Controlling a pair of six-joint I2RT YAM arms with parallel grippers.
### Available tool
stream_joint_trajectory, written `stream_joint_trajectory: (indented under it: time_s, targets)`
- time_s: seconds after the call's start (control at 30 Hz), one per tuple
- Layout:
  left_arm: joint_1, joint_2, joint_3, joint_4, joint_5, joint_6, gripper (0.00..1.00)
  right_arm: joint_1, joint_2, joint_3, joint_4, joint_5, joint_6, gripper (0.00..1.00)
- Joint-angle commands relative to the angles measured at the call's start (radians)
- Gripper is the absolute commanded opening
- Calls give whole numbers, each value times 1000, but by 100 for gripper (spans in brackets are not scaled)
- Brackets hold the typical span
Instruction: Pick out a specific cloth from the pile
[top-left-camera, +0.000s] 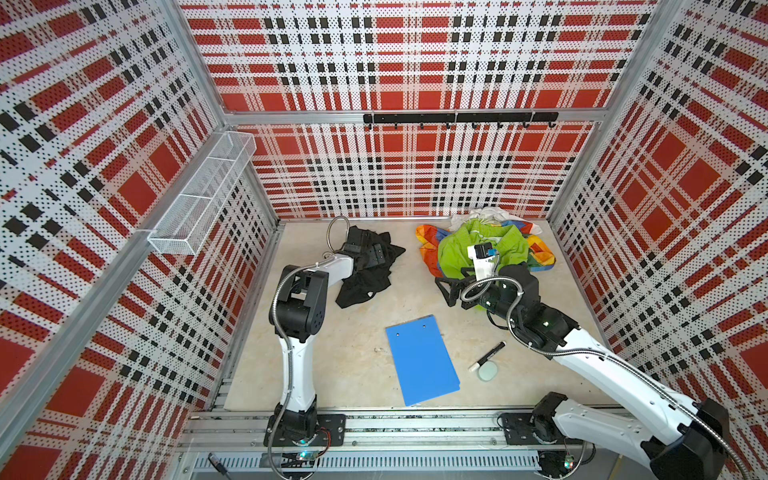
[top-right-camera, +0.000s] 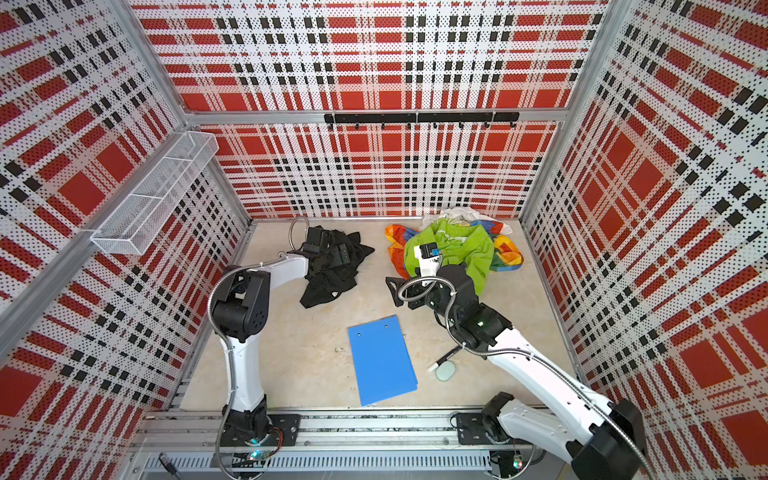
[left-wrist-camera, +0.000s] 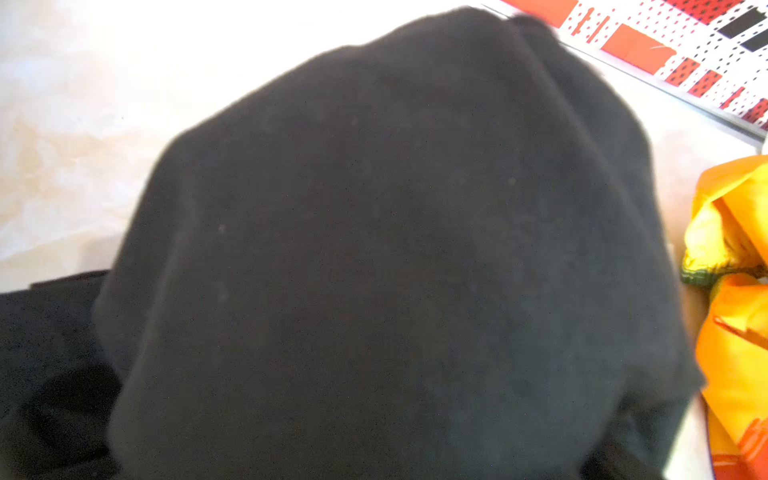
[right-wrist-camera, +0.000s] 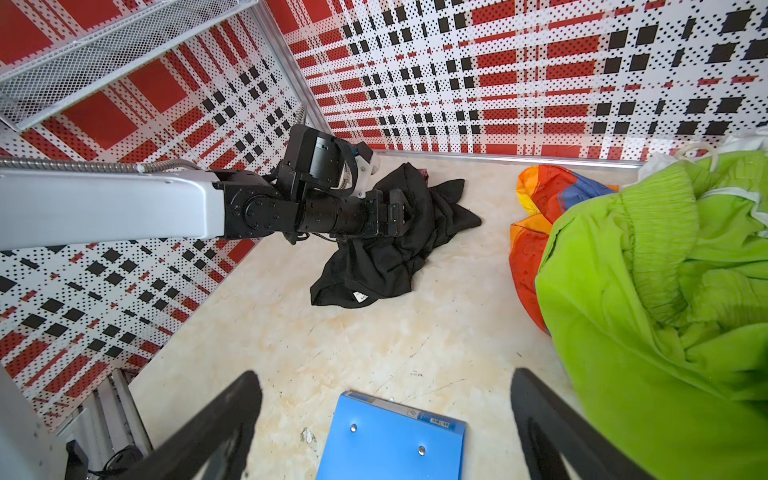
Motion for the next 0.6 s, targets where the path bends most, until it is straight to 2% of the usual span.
stream_joint_trajectory:
  time_s: [0.0,0.27,0.57]
  targets:
    - [-7,-49,4,-26,20,-9,99,-3,-39,17,-12,28,-36,100]
    - [1,-176,-14,-30,13,-10,99,-14,-57,56,-39,-2,-21,100]
    - [-2,-297,-41,-44,7,-6,99,-15,-60,119,-85,50,-34,100]
